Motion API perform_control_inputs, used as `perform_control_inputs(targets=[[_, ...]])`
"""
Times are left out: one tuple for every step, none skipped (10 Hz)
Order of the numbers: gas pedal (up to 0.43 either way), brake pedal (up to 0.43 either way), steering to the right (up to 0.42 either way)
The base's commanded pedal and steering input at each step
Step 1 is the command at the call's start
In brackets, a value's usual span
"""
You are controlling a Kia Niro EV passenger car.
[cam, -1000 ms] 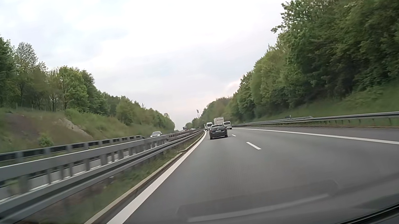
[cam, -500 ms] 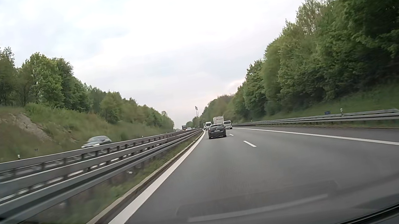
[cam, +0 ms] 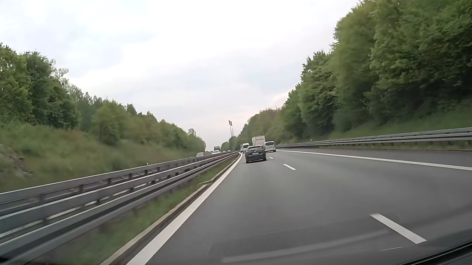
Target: Follow the waypoints while adhering to traffic rules and regulations
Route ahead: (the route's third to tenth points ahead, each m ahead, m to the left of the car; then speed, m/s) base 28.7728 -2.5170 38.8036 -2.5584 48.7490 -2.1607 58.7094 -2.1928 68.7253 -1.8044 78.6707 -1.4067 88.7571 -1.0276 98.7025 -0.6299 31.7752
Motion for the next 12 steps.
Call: perform_control_inputs(targets=[[0.0, 0.0, -0.003], [0.0, 0.0, -0.003], [0.079, 0.0, -0.003], [0.138, 0.0, -0.003], [0.157, 0.0, -0.004], [0.157, 0.0, -0.005], [0.157, 0.0, -0.005], [0.157, 0.0, -0.005], [0.157, 0.0, -0.005], [0.157, 0.0, -0.004], [0.157, 0.0, -0.005], [0.157, 0.0, -0.004]])
